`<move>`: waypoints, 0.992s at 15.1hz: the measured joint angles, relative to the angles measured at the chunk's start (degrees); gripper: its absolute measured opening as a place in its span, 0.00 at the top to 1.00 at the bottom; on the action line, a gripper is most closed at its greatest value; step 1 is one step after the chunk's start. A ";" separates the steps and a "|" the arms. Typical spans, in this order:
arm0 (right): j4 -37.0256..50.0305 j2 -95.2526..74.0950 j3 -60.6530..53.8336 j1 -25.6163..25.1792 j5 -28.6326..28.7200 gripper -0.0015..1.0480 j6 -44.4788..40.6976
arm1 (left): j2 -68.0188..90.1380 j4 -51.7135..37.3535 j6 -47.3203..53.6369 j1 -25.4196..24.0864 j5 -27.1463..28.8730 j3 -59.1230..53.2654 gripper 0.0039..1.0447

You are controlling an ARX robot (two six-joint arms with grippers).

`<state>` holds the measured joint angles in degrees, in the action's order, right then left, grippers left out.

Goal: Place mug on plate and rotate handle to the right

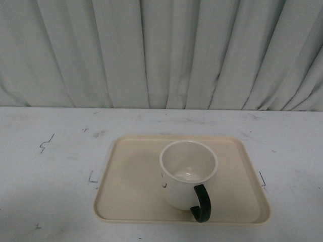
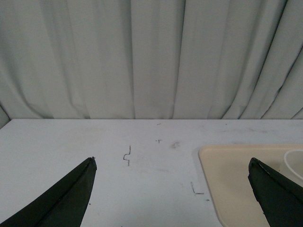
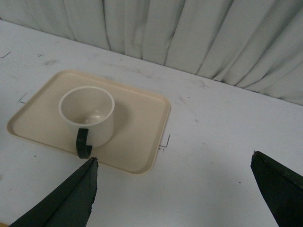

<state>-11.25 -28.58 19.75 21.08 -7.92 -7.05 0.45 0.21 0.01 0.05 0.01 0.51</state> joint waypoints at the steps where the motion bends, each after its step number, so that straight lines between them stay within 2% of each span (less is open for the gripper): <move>1: 1.66 -6.62 3.17 -0.11 0.55 0.06 0.98 | 0.00 0.00 0.02 0.00 0.00 0.00 0.06; 4: 3.23 -27.28 13.59 -0.61 0.57 0.06 4.28 | 0.02 0.00 0.02 0.00 0.00 0.00 0.06; 8: 1.22 -55.58 28.79 -3.10 8.04 0.06 10.43 | 0.02 0.00 0.02 0.00 0.00 0.00 0.06; 11: 1.51 -70.12 37.73 -1.68 12.39 0.06 12.41 | 0.00 0.00 0.02 0.00 0.00 0.00 0.06; 15: -2.56 -82.23 47.01 -0.09 14.03 0.06 14.60 | 0.00 0.00 0.00 0.00 0.00 0.00 0.06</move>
<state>-13.80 -110.80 66.76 20.99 6.11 7.55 0.45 0.21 0.01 0.05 0.01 0.51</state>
